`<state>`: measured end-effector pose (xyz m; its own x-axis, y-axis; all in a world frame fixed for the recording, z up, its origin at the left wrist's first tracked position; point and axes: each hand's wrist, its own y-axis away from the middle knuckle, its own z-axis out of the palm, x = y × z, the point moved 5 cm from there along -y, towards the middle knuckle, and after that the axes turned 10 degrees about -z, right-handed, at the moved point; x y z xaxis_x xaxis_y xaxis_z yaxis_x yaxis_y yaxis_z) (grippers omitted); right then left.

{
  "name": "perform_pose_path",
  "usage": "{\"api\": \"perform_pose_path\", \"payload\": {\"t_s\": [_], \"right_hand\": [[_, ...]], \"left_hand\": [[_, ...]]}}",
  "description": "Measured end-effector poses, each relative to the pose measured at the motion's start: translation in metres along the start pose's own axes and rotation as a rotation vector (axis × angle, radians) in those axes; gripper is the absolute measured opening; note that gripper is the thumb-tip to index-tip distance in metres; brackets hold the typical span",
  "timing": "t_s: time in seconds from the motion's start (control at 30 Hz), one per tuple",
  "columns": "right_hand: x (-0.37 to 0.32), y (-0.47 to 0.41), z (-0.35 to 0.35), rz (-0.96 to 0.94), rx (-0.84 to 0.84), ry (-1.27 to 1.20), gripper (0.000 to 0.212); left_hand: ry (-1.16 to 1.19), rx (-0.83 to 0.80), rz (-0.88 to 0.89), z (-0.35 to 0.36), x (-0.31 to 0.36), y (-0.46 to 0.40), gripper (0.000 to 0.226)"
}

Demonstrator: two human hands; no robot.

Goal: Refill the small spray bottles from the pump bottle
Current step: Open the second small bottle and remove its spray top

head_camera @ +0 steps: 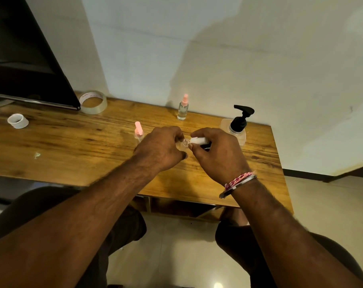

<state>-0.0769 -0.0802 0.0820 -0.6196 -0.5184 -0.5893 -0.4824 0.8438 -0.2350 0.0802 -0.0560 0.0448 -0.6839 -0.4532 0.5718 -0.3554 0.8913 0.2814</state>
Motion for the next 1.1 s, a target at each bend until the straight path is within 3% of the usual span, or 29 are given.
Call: {"api": "perform_pose_path", "payload": {"t_s": [0.13, 0.5, 0.97, 1.1], "right_hand": [[0.002, 0.005, -0.009, 0.006, 0.111, -0.053, 0.025], [0.004, 0.018, -0.02, 0.072, 0.289, -0.173, 0.016], [0.025, 0.033, -0.033, 0.243, 0.404, -0.333, 0.014], [0.032, 0.04, -0.033, 0.248, 0.327, -0.29, 0.014]], "left_hand": [[0.132, -0.015, -0.047, 0.001, -0.003, -0.004, 0.042], [0.16, 0.048, -0.074, 0.006, -0.004, -0.006, 0.038], [0.046, 0.116, -0.11, 0.006, -0.006, -0.008, 0.038], [0.04, 0.13, -0.12, 0.007, -0.005, -0.009, 0.041]]}}
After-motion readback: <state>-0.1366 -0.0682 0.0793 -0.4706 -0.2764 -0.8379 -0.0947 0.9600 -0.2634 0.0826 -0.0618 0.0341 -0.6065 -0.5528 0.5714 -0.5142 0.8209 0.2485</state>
